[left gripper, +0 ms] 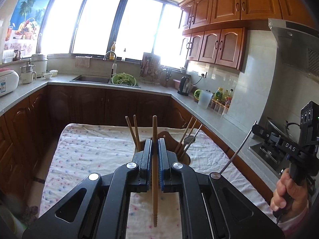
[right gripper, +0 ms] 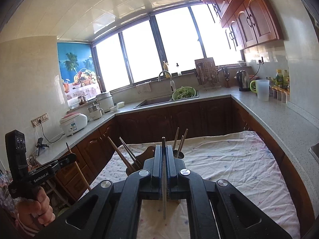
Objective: Organize utensils
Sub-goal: 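Lift both chopsticks and lower them into the wooden holder, then open the left tool in the holder while the right tool releases its chopstick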
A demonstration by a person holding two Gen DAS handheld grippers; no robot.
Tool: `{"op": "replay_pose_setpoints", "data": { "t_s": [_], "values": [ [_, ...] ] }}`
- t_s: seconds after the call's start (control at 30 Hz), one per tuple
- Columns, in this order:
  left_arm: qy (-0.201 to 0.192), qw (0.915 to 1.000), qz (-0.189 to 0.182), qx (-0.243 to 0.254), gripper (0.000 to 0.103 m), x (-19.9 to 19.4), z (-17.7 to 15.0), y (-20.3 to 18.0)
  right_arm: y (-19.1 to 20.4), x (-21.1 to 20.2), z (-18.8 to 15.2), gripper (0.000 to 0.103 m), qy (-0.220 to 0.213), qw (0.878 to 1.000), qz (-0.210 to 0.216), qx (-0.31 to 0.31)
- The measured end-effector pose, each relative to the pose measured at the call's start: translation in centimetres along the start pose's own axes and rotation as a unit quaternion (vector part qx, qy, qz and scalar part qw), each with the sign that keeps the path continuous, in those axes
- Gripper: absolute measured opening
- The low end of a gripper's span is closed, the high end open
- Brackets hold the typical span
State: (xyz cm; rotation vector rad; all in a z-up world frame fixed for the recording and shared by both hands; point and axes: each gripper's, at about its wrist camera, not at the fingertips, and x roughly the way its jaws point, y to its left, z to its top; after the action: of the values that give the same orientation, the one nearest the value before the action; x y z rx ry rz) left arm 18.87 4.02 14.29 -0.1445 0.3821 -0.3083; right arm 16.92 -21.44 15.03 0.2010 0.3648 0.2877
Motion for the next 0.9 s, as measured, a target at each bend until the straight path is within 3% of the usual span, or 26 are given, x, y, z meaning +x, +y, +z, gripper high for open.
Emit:
{"op": "replay_pose_setpoints", "data": {
  "t_s": [0.53, 0.9],
  "values": [
    [-0.102, 0.9939, 0.043, -0.003, 0.005, 4.9, 7.5, 0.1, -0.3, 5.2, 5.9, 0.003, -0.044, 0.999, 0.003, 0.002],
    [-0.09, 0.9932, 0.073, -0.016, 0.005, 10.1, 3.5, 0.9, -1.6, 9.7, 2.3, 0.003, -0.012, 1.0, -0.007, 0.017]
  ]
}}
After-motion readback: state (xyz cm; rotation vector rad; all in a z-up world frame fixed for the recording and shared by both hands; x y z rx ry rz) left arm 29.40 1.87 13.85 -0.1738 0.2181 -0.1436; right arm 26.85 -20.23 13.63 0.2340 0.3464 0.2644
